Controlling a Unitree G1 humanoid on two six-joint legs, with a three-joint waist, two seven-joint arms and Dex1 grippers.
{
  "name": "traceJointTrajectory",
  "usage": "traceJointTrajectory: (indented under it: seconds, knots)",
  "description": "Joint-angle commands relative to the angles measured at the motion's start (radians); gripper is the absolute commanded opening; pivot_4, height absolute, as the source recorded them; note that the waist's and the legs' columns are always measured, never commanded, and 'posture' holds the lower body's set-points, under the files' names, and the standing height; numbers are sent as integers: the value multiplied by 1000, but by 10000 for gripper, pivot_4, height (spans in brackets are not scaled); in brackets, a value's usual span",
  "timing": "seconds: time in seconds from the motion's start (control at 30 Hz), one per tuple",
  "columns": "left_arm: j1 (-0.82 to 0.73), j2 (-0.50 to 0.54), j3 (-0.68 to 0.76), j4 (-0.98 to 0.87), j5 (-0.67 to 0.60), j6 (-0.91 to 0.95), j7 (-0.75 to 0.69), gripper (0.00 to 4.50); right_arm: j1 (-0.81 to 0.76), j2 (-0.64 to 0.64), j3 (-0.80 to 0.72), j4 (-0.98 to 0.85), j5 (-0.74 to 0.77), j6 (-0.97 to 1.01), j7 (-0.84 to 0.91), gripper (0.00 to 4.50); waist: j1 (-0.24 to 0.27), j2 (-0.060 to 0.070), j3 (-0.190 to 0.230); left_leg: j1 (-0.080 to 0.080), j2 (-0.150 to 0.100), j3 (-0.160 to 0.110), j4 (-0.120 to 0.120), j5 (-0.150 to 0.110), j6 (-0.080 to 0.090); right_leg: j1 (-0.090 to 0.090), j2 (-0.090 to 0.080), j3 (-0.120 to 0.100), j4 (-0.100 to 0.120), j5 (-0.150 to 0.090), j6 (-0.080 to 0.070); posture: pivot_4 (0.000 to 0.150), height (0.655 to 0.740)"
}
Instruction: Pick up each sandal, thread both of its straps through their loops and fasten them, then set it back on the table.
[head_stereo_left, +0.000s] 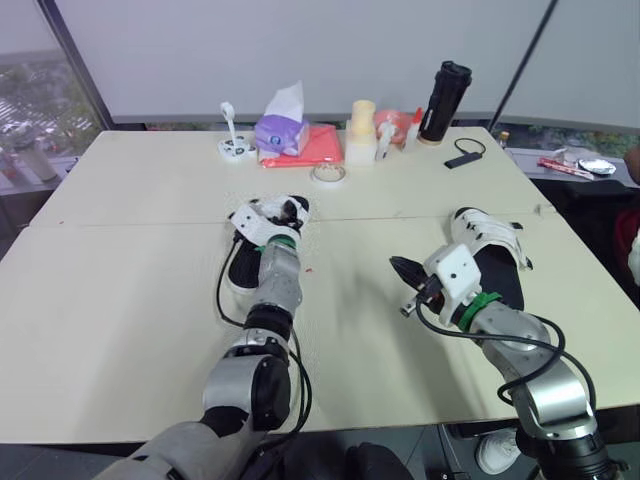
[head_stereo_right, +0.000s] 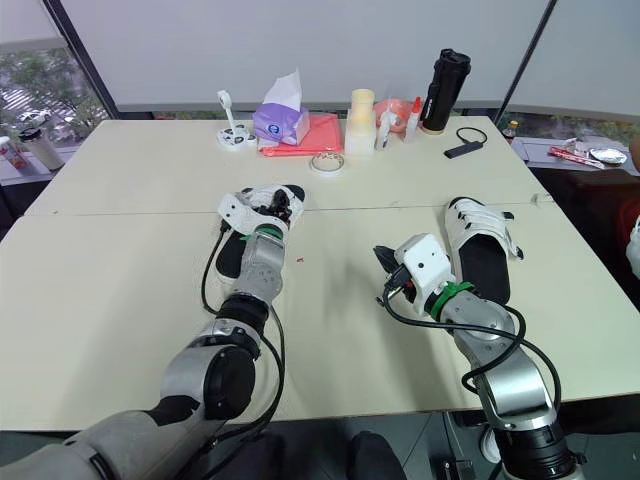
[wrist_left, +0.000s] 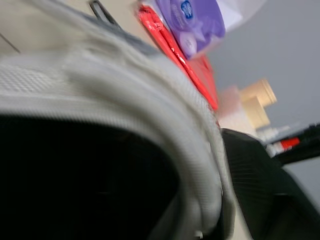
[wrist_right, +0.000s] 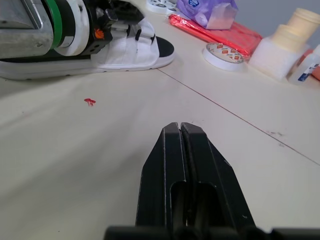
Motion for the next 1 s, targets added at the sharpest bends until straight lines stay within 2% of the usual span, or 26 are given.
traceJointTrajectory:
  seconds: [0.03,0.17,0.23,0.33,0.47,0.5,0.63,0.77,0.87,1.0]
  knots:
    - [125,-106,-61,-148,41,58,62,44869,6,-3,-2,-48,7,-8,7,0,-1,0,0,0,0,0,0,0,0,0,0,0,0,0,0,1500,7394]
    - [259,-70,-129,-426,12,298,167,44869,13,-10,-3,-42,6,-15,19,0,-3,3,-1,1,0,-1,0,0,0,0,0,1,1,0,0,1500,7394]
    - [330,-32,-168,-574,-33,478,206,44869,11,-10,-4,-32,4,-23,23,0,-3,5,-3,1,0,-1,1,0,0,0,0,1,2,0,0,1500,7394]
    - [443,58,-204,-831,-93,747,257,44869,-4,-3,-3,3,-2,-47,24,0,-3,9,-6,1,0,-1,3,0,0,1,0,1,4,0,0,1500,7394]
    - [545,146,-189,-1066,-164,997,304,44869,-1,8,-11,25,11,-65,26,0,-7,13,-8,6,0,-2,4,0,0,6,0,1,5,0,0,1500,7394]
    - [571,194,-204,-1129,-168,1056,290,44869,3,13,-21,30,25,-63,28,0,-8,13,-8,10,0,-2,4,0,0,10,0,1,5,0,0,1500,7394]
    - [673,461,-330,-1348,-125,1098,54,44869,24,33,-74,37,110,-32,46,0,-24,13,-8,16,0,-3,2,-1,1,16,2,1,3,-1,0,1500,7394]
    - [700,658,-385,-1389,-76,1004,-205,44869,38,25,-119,57,186,6,84,0,-19,13,-8,15,0,-3,3,-1,1,17,1,1,3,-1,-1,1500,7394]
    - [686,733,-397,-1356,-43,933,-344,44869,54,-6,-141,71,229,31,133,0,-20,14,-8,15,-1,-3,3,-1,1,17,0,2,2,-2,-2,1500,7394]
    - [710,754,-361,-1319,-62,906,-452,44869,81,-56,-167,64,287,76,190,0,-23,14,-8,15,-1,-3,3,-1,2,17,0,2,1,-1,-1,1500,7394]
